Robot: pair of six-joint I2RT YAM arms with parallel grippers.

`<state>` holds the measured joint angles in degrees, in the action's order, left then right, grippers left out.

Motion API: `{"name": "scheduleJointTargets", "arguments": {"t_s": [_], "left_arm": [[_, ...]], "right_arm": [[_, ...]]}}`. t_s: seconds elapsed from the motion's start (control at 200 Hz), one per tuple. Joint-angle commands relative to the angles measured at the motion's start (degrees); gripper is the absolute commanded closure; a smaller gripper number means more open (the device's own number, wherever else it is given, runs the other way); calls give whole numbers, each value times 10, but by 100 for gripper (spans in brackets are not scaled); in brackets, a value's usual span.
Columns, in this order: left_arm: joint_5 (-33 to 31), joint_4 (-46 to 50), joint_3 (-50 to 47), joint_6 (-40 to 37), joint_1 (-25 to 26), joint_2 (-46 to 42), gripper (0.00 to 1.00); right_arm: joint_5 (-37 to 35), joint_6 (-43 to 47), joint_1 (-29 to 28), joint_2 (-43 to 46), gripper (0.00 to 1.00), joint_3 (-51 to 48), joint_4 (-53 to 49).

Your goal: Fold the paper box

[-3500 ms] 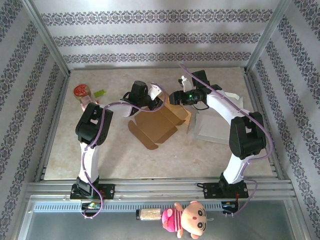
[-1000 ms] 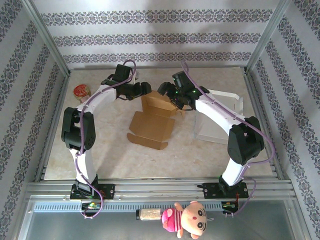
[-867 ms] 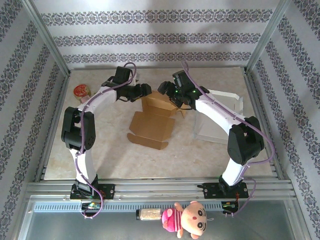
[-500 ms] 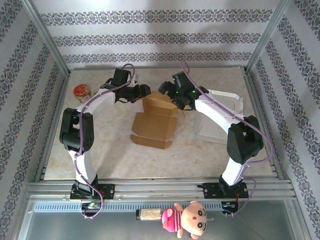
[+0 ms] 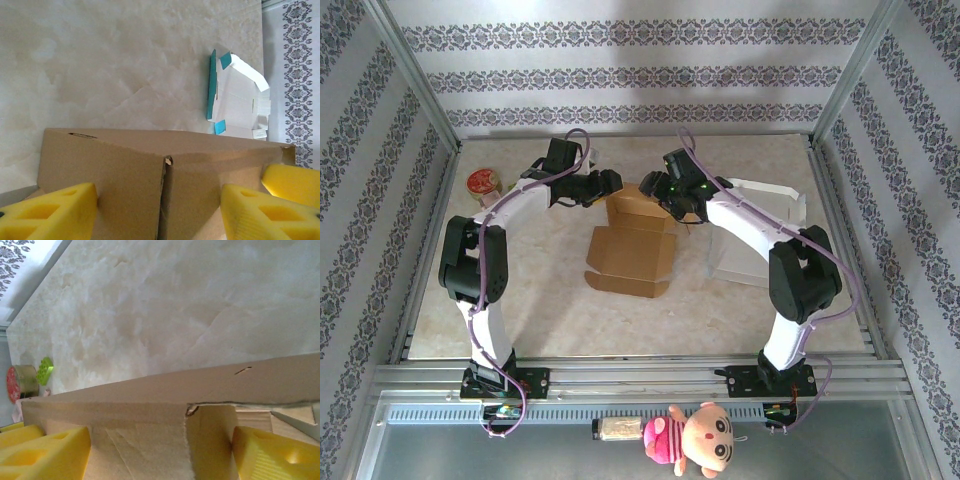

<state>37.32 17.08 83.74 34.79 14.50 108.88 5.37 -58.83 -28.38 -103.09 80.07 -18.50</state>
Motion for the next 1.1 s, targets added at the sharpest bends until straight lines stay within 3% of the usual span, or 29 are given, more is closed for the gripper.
{"name": "scheduleJointTargets", "arguments": {"t_s": [0.0, 0.215, 0.36, 0.53, 0.62, 0.79, 0.894, 1.094], "left_arm": [[17, -13, -13, 6, 3, -23, 35], [0, -15, -21, 4, 3, -31, 34], [4, -12, -22, 6, 3, -31, 34], [5, -14, -30, 5, 3, -35, 34], [8, -17, -29, 9, 3, -34, 34], [5, -16, -23, 11, 4, -31, 34], [6, -14, -21, 9, 5, -30, 34], [18, 19, 4, -23, 4, -13, 34]], "right_arm": [[24, -15, -4, -2, 33, -11, 55], [11, -14, -5, 12, 38, -27, 46], [27, 12, -2, 62, 16, -31, 4], [-12, 55, -4, 172, 9, -124, -13], [-41, 57, -11, 219, 11, -209, 17], [-35, 72, -43, 247, 20, -342, 176], [-65, 117, -65, 203, 26, -333, 210], [-169, 195, -65, 111, 26, -294, 262]]}}
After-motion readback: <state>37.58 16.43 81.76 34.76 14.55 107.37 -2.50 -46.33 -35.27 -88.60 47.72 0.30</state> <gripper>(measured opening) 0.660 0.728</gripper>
